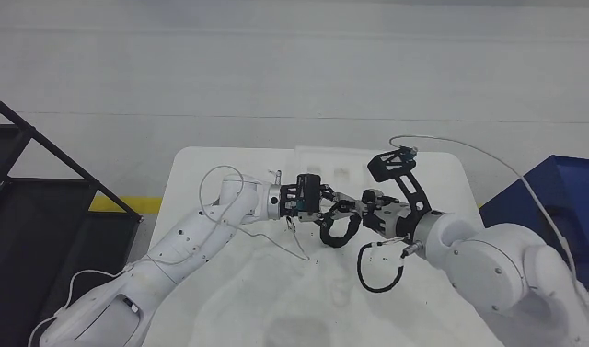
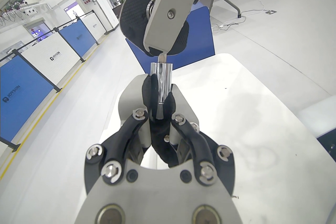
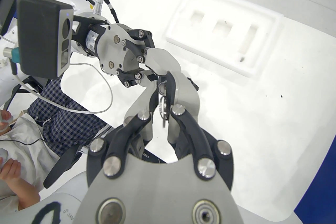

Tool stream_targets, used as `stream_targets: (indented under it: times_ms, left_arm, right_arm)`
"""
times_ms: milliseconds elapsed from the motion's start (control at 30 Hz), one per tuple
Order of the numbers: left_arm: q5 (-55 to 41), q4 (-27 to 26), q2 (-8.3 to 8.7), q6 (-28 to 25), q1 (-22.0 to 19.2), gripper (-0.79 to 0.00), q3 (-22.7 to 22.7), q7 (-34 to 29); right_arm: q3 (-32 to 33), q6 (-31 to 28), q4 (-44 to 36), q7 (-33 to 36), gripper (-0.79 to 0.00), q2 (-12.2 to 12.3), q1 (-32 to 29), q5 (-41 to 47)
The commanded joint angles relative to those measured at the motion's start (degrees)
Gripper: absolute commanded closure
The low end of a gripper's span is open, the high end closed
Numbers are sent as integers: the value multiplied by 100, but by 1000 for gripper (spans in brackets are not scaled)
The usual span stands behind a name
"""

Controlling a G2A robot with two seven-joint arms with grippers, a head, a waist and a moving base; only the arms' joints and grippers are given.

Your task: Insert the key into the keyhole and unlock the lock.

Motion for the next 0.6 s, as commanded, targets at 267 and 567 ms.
stream_targets:
  times_ms: [267, 567]
  left_arm:
    - [-633, 328, -51, -697, -30, 0, -66, -112]
    - [-1966, 679, -25, -1084, -134, 0, 220, -848]
  right_arm:
    - [258, -1315, 19, -106, -785, 48, -23, 122]
    - [688, -3023, 29, 289, -785, 173, -271, 527]
